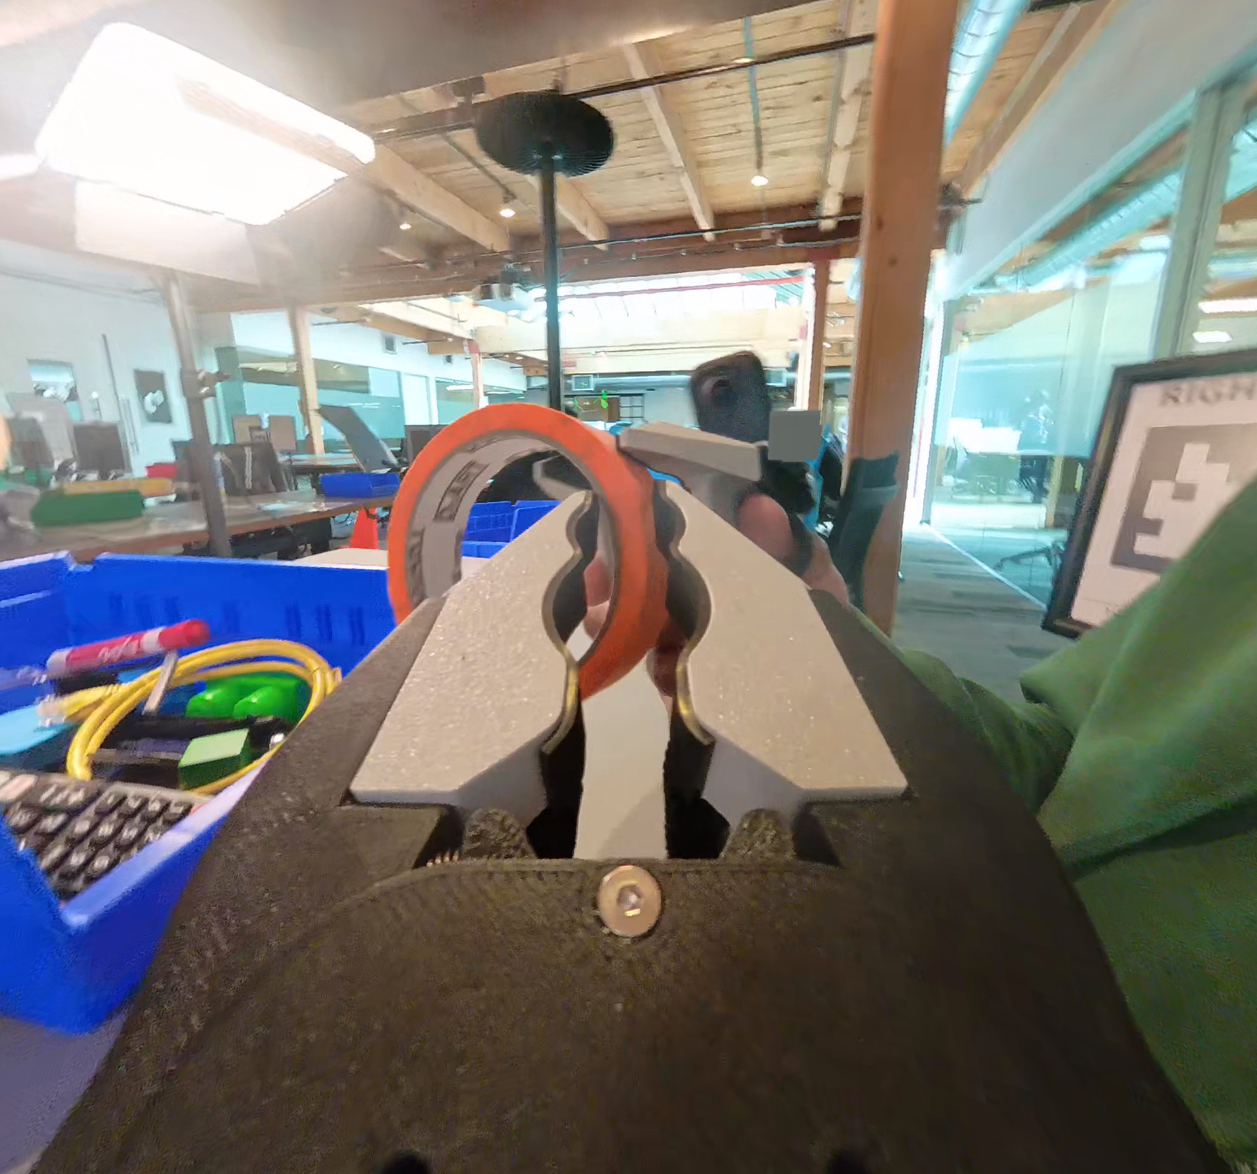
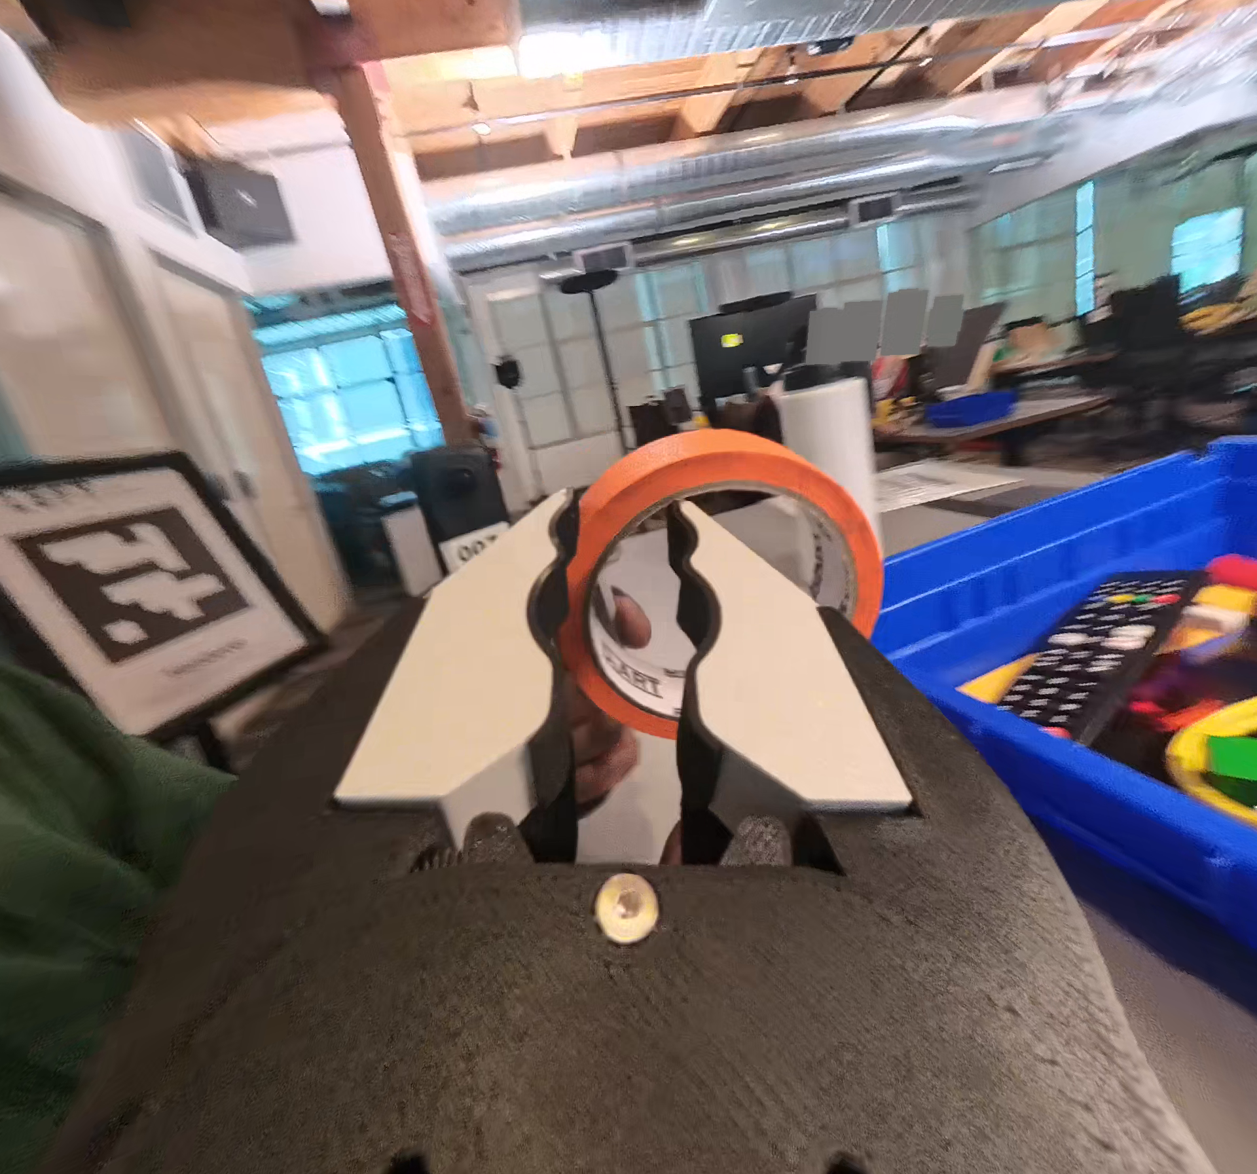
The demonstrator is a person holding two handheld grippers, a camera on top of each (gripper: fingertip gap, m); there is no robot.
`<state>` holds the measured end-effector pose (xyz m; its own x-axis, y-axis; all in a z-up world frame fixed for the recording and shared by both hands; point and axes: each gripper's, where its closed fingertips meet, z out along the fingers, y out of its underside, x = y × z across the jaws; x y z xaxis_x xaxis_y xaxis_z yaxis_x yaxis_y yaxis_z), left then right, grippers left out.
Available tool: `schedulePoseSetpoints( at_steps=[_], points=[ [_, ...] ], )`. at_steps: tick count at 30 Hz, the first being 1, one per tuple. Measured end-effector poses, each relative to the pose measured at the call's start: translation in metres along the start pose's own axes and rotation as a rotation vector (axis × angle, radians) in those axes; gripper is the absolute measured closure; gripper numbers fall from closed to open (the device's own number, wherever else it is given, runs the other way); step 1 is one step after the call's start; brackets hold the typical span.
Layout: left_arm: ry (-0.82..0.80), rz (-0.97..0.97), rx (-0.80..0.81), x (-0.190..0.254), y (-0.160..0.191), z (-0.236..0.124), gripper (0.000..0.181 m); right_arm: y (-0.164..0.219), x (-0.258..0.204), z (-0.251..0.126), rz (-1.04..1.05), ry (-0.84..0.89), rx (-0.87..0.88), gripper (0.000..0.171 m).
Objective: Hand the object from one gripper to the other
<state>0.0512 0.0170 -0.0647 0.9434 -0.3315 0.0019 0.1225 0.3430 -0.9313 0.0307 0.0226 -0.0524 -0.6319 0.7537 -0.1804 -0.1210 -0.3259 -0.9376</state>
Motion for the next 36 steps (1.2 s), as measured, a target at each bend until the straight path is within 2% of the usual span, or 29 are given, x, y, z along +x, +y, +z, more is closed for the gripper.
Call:
schedulePoseSetpoints(
  at_steps=[2,5,11,19,23,32,36],
  points=[
    [-0.050,-0.085,0.050,-0.013,-0.006,-0.002,0.145,0.005,0.006,0.002,-0.195,0.111,-0.039,0.154],
    [-0.043,-0.255,0.122,-0.024,-0.015,-0.009,0.131,0.021,0.006,0.008,-0.464,0.191,-0.137,0.156],
    [-0.073,-0.441,0.136,-0.043,-0.009,-0.015,0.127,0.056,0.014,0.019,-0.646,0.253,-0.323,0.156],
    [-0.050,-0.510,0.113,-0.043,-0.002,-0.013,0.131,0.063,0.002,0.022,-0.677,0.187,-0.332,0.156],
    [-0.019,-0.524,0.134,-0.041,-0.005,-0.015,0.153,0.062,-0.005,0.022,-0.680,0.154,-0.316,0.157],
    [0.041,-0.577,0.099,-0.032,0.000,-0.011,0.152,0.068,-0.007,0.024,-0.692,0.133,-0.336,0.156],
    [-0.015,-0.486,0.103,-0.037,-0.003,-0.014,0.155,0.065,-0.002,0.023,-0.689,0.165,-0.330,0.157]
  ],
)
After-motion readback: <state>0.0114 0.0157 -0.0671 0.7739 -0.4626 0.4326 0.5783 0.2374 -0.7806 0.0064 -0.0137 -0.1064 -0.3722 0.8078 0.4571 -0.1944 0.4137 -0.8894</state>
